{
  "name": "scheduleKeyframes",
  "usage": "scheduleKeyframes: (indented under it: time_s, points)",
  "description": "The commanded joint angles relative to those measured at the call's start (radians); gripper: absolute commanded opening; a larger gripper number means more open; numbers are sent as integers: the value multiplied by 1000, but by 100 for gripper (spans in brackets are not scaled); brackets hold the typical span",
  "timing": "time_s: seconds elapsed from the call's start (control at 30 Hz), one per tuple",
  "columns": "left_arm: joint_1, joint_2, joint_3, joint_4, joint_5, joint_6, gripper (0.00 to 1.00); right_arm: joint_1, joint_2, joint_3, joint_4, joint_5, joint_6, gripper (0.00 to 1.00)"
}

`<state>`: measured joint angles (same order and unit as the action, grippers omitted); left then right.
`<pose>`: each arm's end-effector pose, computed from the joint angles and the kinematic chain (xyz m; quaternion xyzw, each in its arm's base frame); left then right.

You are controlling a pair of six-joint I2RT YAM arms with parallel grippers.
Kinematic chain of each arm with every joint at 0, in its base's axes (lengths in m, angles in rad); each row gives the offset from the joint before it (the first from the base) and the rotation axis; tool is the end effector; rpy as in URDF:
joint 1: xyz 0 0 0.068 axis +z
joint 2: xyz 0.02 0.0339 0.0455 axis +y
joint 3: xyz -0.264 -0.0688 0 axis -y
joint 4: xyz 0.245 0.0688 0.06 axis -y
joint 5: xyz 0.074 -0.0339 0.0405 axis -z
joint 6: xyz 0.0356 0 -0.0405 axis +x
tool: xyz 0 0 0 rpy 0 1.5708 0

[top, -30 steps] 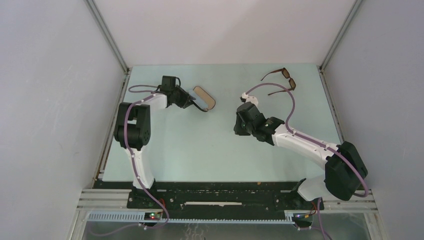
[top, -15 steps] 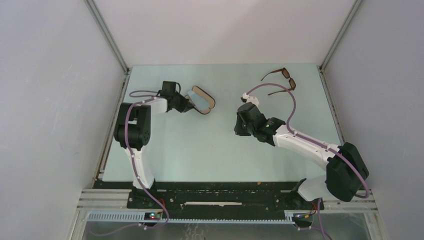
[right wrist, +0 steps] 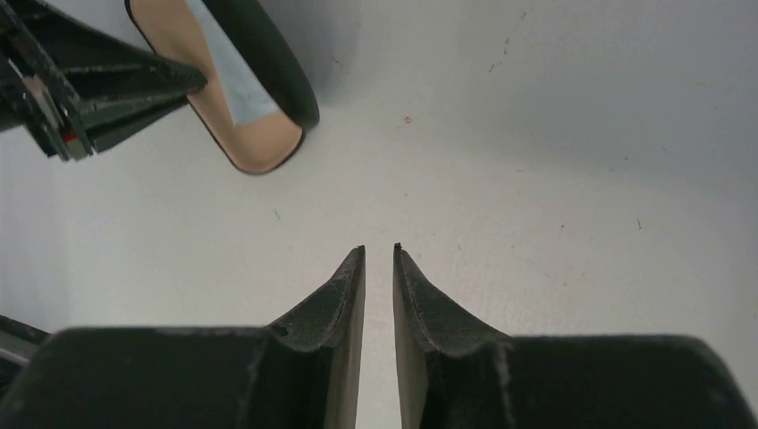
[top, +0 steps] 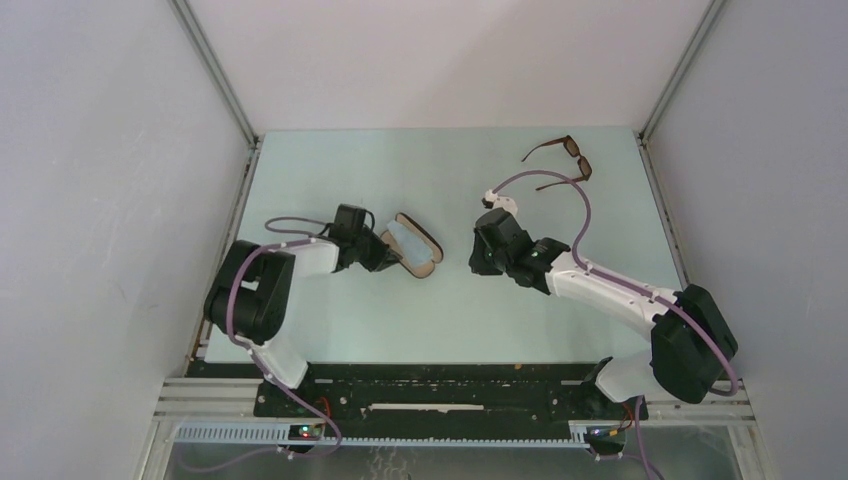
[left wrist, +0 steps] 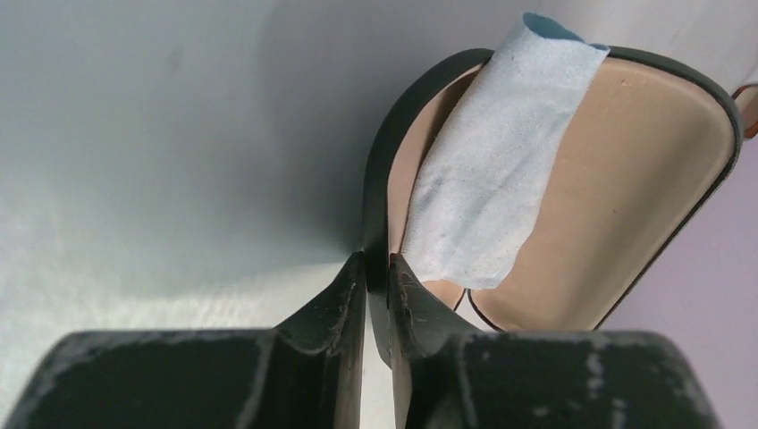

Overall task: Organize the sunglasses
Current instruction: Move the sunglasses case at the center of the board, then adjust the glasses cleaning cloth in the sunglasses case.

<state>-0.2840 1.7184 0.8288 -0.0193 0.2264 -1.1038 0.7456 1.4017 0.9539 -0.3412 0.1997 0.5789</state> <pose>0.3112 -0.0992 0.1364 -0.3408 0.8765 -0.2886 0.1799 0.2245 0.1977 0.2445 -0.0387 0.9199 0.1604 0.3556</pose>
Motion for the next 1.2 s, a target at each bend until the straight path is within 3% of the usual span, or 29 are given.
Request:
scheduleKeyframes:
  time_s: [0.0, 0.3, 0.6, 0.87, 1.17]
  points:
    - [-76, -97, -95, 80, -38, -81, 18, -3, -41, -20, 33, -2, 10, 25]
    - [-236, -116, -168, 167, -74, -209, 23, -3, -69, -49, 34, 1, 7, 25]
    - [-252, -143, -167, 157, -87, -183, 38, 7, -88, -63, 32, 16, 13, 25]
    - [-253, -246, -152, 77, -126, -111, 42, 23, -77, -63, 64, 5, 18, 26]
    - [-248, -239, -11, -76, -123, 110, 46, 31, -38, -63, 107, -7, 36, 25]
